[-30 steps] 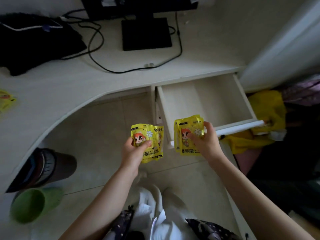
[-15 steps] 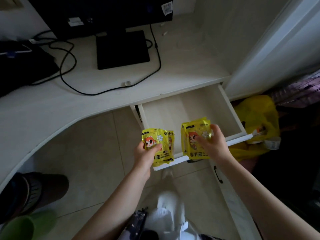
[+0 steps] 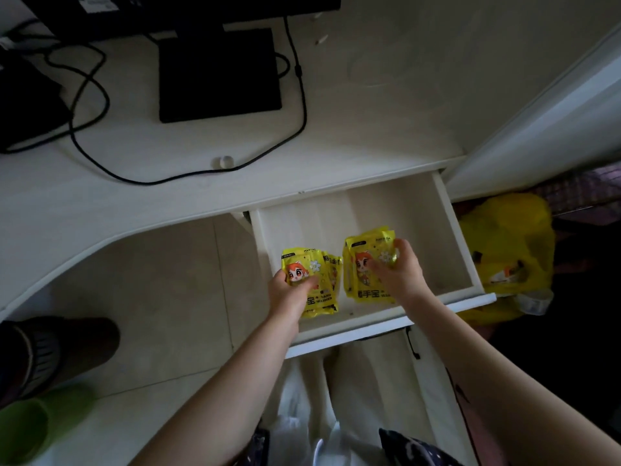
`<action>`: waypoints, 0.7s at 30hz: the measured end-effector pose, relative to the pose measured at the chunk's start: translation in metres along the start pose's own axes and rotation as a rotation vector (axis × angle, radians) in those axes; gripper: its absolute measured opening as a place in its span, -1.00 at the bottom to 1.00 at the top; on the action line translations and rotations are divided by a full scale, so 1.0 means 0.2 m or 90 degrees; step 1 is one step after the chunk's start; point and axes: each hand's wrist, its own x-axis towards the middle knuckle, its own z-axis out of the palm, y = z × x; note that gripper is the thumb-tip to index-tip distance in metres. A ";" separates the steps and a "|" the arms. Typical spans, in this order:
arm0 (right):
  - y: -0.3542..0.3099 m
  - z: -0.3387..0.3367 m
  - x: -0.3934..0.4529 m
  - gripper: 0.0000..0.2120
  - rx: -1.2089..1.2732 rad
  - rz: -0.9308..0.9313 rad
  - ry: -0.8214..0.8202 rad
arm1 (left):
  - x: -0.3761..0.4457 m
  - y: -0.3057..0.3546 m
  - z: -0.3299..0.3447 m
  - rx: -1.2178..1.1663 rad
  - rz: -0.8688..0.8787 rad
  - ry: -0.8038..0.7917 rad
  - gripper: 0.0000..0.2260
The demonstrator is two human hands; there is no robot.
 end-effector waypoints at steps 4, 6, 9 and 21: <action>0.05 0.04 0.12 -0.53 -0.018 0.021 -0.049 | 0.05 -0.03 0.06 0.006 -0.038 0.036 -0.76; 0.09 0.07 0.18 -0.54 -0.010 0.043 -0.080 | 0.08 -0.05 0.09 0.013 -0.061 0.045 -0.76; 0.13 0.11 0.27 -0.63 0.042 0.081 -0.109 | 0.12 -0.09 0.13 0.004 -0.079 0.053 -0.79; 0.36 0.21 0.49 -0.62 -0.054 0.146 -0.227 | 0.28 -0.24 0.20 0.036 -0.148 0.021 -0.78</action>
